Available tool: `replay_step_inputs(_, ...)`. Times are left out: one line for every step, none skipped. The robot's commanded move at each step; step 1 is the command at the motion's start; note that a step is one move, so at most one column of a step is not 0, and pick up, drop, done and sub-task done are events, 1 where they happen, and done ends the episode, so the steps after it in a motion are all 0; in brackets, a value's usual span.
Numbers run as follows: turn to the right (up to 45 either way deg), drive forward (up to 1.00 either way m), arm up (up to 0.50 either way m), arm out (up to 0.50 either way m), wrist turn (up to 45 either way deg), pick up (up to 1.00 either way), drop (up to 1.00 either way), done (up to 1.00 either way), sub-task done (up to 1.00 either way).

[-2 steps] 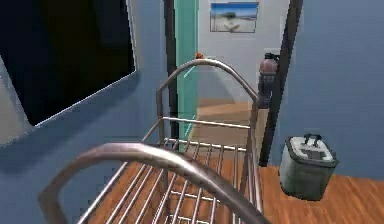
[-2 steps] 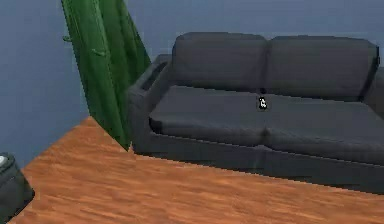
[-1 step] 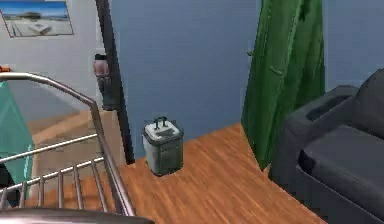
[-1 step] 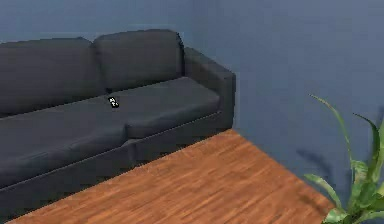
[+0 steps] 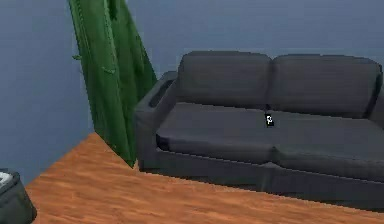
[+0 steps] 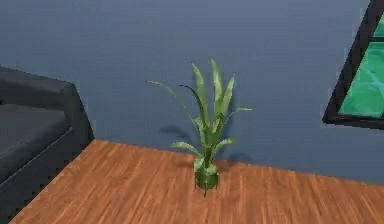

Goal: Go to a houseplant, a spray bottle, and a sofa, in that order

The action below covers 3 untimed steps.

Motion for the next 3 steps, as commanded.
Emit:
replay_step_inputs(21.0, 0.0, 0.0, 0.0, 0.0, 0.0, 0.0, 0.0, 0.0)
replay_step_inputs(0.0, 0.15, 0.0, 0.0, 0.0, 0.0, 0.0, 0.0, 0.0)
replay_step_inputs(-45.0, 0.0, 0.0, 0.0, 0.0, 0.0, 0.0, 0.0, 0.0)
